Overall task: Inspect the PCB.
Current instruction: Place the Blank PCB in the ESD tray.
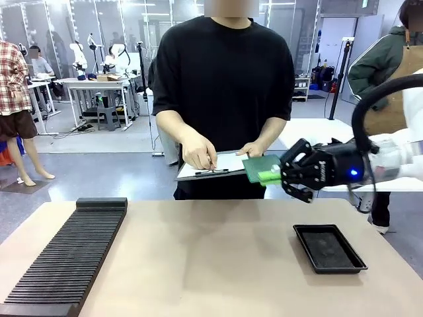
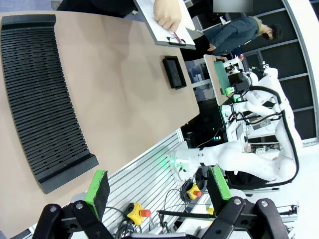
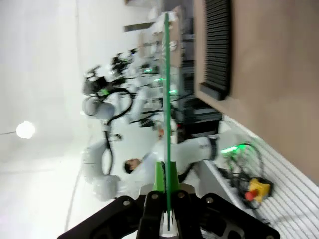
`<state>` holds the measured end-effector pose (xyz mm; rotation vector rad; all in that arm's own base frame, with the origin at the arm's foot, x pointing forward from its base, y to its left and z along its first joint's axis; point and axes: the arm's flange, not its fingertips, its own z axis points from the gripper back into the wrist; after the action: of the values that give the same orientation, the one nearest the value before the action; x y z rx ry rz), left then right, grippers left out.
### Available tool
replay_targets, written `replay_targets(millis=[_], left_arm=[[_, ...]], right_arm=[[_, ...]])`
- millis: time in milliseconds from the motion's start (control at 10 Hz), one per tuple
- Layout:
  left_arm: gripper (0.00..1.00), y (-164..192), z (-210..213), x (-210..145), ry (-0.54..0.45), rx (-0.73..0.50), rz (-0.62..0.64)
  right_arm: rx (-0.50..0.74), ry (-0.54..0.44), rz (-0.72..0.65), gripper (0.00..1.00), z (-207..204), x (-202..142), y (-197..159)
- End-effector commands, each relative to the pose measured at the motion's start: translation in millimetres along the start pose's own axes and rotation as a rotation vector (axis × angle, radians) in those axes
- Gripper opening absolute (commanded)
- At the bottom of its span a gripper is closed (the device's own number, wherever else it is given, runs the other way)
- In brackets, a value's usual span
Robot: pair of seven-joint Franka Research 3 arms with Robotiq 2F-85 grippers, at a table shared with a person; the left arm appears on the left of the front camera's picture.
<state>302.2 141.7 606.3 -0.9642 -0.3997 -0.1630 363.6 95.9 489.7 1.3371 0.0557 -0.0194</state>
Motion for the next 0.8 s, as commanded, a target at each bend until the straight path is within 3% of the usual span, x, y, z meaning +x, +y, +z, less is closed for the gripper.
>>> replay_targets(millis=[0,100,300,700], left_arm=[[1.0,-1.9,0.5,1.6,0.001,0.014,0.002],[1.0,-1.9,0.5,1.6,0.001,0.014,0.002],[1.0,-1.9,0.5,1.6,0.001,0.014,0.002],[1.0,-1.9,0.5,1.6,0.001,0.014,0.002]], right_arm=[[-0.2,-0.113,0.057,0.03,34.8,-24.3,-3.0],[-0.352,-0.178,0.096,0.03,54.9,-31.5,-8.4],[-0.506,-0.256,0.1,0.03,79.9,-25.4,-27.8],[-0.618,-0.262,0.099,0.03,95.2,13.8,-87.2]])
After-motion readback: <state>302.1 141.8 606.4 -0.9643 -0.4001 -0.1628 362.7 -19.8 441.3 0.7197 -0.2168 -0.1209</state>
